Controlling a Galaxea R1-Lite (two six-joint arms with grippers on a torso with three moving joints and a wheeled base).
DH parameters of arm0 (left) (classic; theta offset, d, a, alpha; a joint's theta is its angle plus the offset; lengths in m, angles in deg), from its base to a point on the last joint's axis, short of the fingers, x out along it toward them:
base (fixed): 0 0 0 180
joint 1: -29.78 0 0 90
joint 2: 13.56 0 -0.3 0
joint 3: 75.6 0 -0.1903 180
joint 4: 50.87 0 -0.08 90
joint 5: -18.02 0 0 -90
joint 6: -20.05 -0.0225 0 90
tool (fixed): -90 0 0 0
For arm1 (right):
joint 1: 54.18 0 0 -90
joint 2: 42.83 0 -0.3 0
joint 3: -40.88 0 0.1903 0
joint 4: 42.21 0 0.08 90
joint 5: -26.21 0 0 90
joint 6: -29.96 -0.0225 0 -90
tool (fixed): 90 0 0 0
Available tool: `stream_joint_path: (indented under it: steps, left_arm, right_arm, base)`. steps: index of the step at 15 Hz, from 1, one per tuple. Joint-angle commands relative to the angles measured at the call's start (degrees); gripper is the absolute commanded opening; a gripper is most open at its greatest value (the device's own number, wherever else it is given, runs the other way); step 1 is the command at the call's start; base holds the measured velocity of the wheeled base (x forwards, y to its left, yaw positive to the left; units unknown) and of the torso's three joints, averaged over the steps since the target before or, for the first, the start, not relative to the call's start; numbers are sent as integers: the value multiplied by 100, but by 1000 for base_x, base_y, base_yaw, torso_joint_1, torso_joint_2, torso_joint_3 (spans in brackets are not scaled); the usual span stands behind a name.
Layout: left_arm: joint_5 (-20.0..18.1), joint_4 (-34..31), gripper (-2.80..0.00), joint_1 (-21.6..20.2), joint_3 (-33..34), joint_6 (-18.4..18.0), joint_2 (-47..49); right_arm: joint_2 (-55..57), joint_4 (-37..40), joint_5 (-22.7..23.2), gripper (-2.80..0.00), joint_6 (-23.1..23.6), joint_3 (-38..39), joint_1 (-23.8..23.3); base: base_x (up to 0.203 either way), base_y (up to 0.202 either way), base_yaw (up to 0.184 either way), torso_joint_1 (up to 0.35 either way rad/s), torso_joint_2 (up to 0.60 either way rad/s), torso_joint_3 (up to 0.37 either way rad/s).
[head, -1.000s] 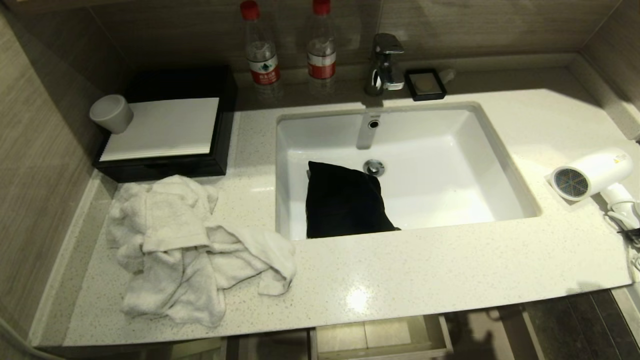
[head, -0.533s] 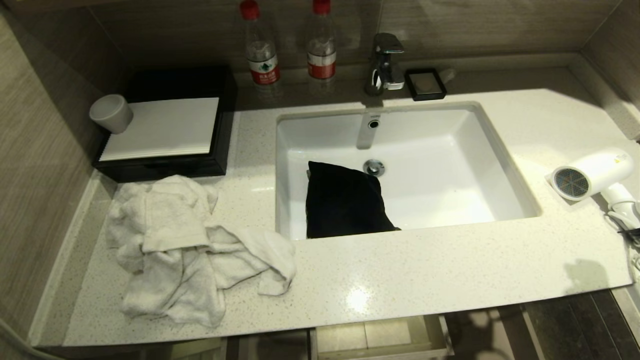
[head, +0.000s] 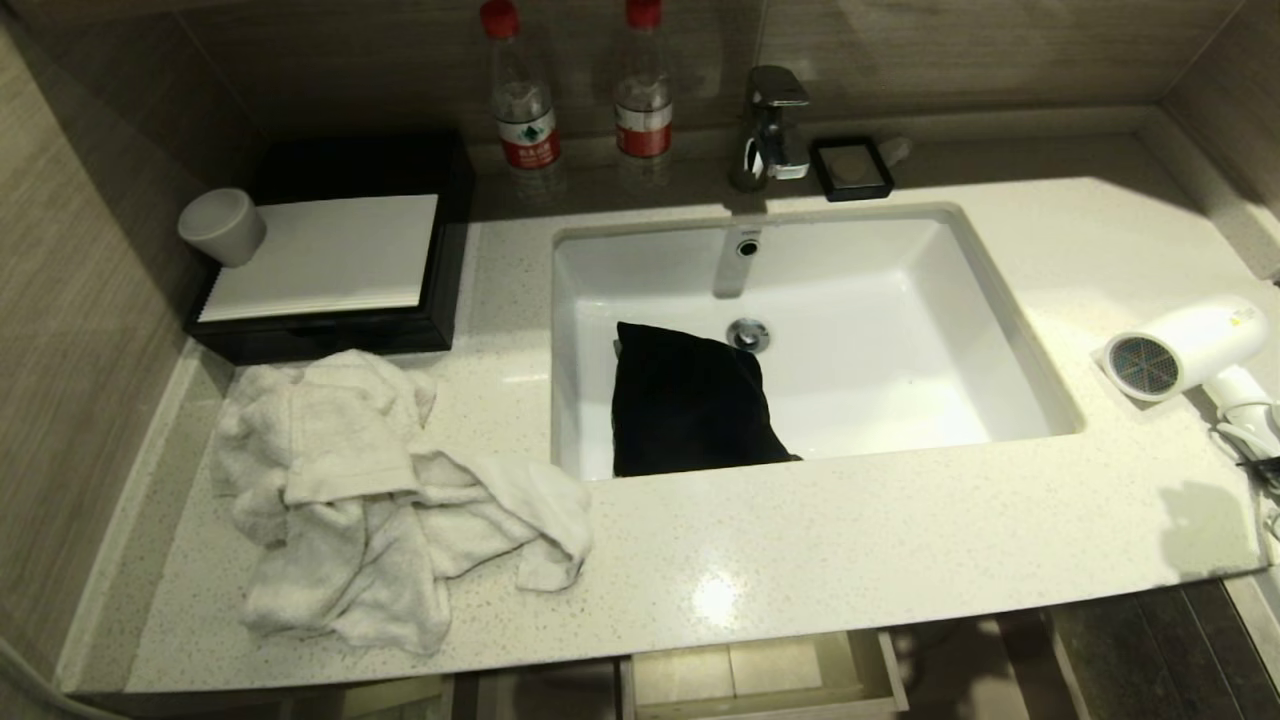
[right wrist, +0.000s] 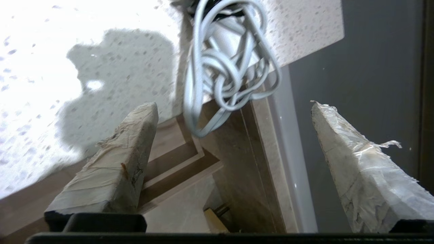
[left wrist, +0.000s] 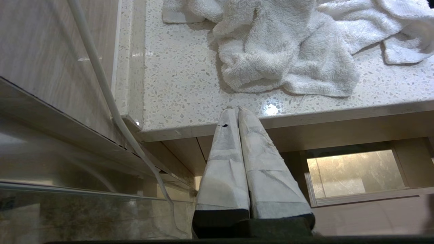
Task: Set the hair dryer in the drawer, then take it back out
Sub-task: Pick up the hairdryer
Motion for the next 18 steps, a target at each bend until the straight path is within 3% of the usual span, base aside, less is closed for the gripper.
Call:
stream_joint_path:
  steps: [1,5,9,16,18]
  left_arm:
    - [0,2,-280,0,2,0,0]
    - [0,2,-280,0,9,0,0]
    - [0,2,-280,0,9,0,0]
    - [0,2,-280,0,9,0,0]
    - [0,2,-280,0,9,0,0]
  right_arm:
    - [388,-385,6,0,103,-18,-256]
    - [711,-559,133,0,-61,-193,-270]
    - [1071,-614,916,0,-261,-510,-569]
    - [1606,-672,1891,0,-264,-757,-1048]
    - [1670,-668,1928,0,-284,-782,-1086]
  base:
    - [0,0,0,0,0,0]
    - [0,0,0,0,0,0]
    - [0,0,0,0,0,0]
    - [0,0,0,0,0,0]
    - [0,0,0,0,0,0]
